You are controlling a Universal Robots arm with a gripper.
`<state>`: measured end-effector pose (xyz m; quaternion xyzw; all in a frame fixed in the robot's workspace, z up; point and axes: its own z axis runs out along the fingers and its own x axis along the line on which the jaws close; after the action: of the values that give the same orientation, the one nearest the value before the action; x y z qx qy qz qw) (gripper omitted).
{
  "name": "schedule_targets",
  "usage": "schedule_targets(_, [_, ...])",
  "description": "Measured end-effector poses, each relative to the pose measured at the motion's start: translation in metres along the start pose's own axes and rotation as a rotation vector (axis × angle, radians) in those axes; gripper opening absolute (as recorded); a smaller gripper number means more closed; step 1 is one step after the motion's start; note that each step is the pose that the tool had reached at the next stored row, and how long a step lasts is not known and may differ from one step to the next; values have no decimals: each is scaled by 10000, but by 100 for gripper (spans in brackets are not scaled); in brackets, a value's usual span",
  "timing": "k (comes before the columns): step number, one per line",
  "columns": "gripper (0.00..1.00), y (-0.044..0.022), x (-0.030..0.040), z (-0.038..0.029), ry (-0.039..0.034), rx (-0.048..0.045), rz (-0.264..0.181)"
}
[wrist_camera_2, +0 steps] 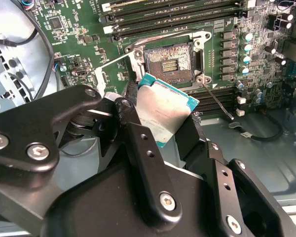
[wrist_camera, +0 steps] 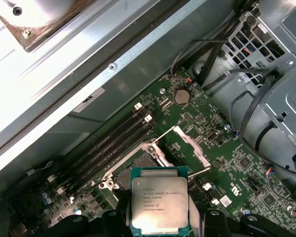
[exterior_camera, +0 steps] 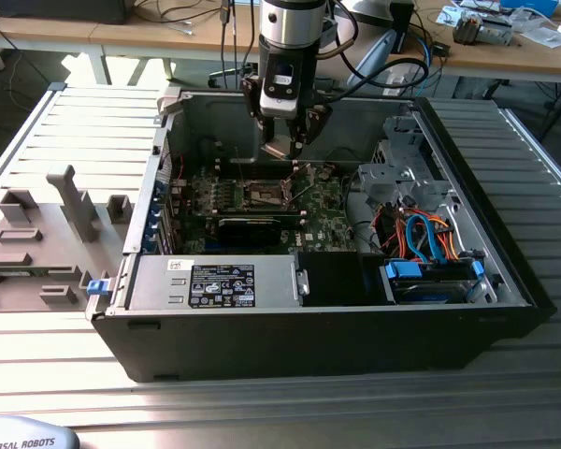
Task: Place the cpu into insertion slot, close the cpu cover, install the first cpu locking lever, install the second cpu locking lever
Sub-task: 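Place the cpu into insertion slot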
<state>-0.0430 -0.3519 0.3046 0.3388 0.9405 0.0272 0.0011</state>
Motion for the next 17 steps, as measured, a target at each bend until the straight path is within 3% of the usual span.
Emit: schedule_targets(17, [54,0,0,0,-7,-2,139])
